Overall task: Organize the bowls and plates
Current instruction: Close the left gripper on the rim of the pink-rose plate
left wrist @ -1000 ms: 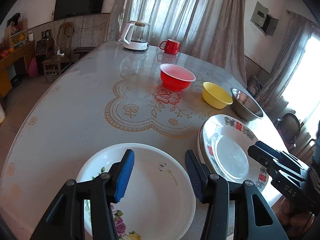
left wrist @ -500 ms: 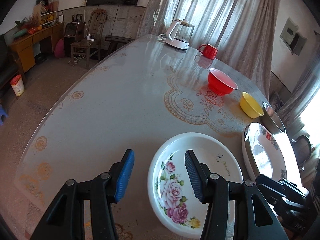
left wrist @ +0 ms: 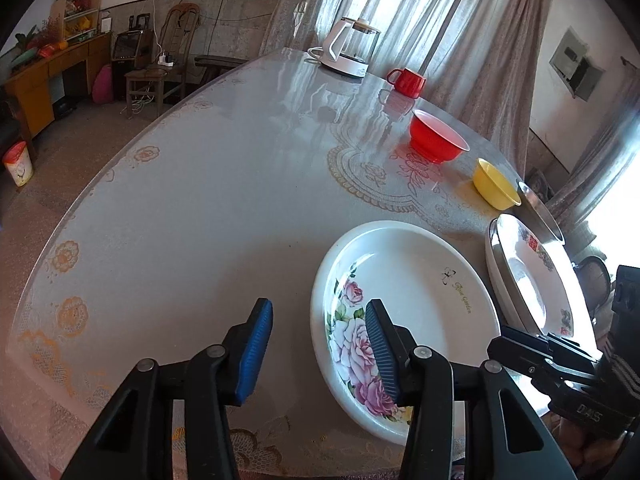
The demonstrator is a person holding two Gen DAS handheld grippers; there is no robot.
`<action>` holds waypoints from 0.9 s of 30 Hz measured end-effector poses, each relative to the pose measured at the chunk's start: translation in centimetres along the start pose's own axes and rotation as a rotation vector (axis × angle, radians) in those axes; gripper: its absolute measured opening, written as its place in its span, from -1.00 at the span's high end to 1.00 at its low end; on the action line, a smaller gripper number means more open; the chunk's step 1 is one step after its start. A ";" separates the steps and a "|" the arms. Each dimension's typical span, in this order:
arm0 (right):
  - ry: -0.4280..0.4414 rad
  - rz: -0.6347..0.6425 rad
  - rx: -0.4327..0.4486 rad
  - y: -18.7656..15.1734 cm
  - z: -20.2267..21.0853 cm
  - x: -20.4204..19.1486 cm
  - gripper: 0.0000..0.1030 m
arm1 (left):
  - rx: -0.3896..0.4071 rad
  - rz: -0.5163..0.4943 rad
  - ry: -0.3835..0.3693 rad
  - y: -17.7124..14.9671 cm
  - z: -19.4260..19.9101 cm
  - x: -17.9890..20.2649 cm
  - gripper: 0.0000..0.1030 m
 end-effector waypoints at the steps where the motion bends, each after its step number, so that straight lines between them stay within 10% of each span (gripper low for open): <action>1: 0.003 -0.001 -0.004 0.0 -0.1 0.0 0.54 | -0.005 -0.005 0.002 -0.1 -0.2 0.0 0.17; 5: -0.018 0.007 -0.013 0.0 -0.7 -0.2 0.56 | -0.008 -0.052 0.031 -0.3 -0.9 0.6 0.62; 27: 0.019 -0.055 0.009 0.3 -1.6 0.1 0.56 | 0.044 -0.064 0.005 -0.8 -0.2 0.0 0.70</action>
Point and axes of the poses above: each gripper's, at about its wrist camera, not at the fingertips, and z roughly against the way its jaws point, x to its right, y to its top, the point moved 9 cm from there along -z, roughly the way its jaws point, and after that the axes turned 14 degrees about -x, right-handed, at the moved point
